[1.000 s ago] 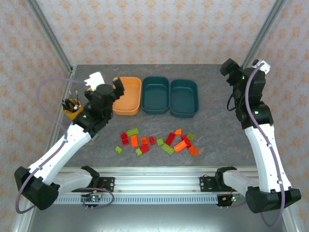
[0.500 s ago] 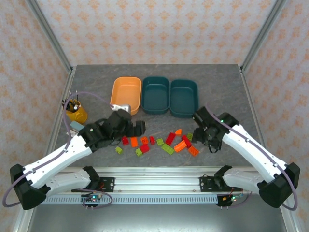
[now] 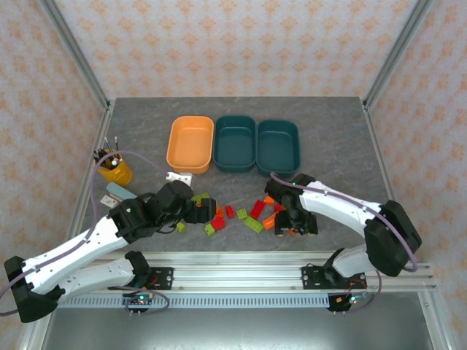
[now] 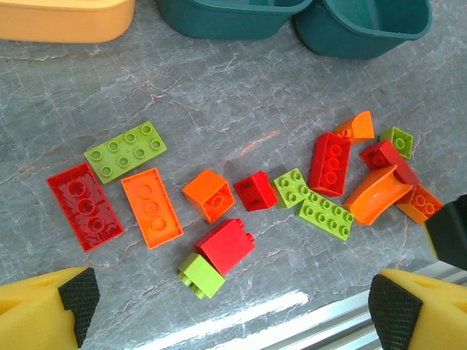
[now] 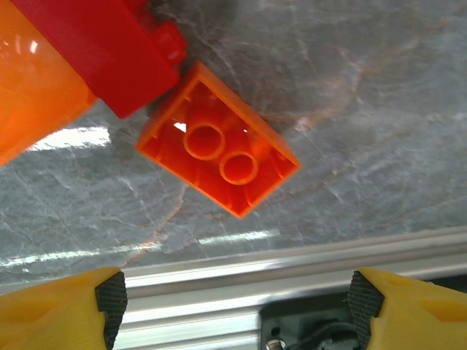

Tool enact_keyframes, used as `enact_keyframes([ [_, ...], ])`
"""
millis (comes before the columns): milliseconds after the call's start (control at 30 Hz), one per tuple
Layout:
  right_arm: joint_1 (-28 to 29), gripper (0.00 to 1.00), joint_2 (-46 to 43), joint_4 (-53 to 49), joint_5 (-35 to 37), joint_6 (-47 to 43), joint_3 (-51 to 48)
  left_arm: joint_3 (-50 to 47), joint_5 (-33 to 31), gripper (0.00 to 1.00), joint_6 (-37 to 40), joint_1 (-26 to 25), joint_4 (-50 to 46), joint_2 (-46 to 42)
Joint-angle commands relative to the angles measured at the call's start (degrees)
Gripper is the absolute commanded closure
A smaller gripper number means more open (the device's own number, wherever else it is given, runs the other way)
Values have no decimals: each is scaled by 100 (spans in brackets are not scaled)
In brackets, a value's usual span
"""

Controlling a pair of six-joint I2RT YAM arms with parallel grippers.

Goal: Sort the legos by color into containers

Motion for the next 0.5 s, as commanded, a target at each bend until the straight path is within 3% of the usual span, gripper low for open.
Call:
enact_keyframes([
  [0,32,19,277,241,47,-116,36,-99,65,2,-158,-71,81,-185],
  [200,-84,23,681,342,338,-7,-33,-144,48,2,-236,-89,49,-297],
  [467,-815,28,723,636,383,-140,-81,-128,48,2,-299,-90,84,-328],
])
